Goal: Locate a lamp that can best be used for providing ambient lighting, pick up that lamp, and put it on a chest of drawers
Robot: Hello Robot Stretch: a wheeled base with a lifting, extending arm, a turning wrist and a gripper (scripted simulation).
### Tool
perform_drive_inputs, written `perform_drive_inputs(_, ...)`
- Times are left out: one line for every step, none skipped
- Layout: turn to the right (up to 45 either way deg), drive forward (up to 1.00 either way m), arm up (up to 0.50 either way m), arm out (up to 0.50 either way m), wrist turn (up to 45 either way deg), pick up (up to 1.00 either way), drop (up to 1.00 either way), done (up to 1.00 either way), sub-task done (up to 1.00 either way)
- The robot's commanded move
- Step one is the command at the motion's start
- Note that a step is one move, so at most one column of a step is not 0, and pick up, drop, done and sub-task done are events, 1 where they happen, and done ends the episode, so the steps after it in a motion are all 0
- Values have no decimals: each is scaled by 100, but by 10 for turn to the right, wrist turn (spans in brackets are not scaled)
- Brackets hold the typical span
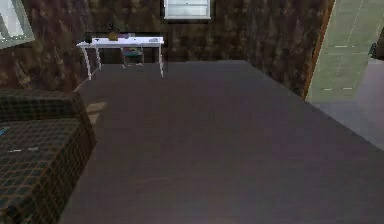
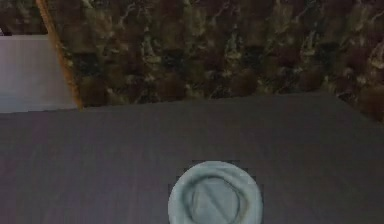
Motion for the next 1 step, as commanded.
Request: perform_drive_inputs(0,30,0,0,0,0,0,0,0)
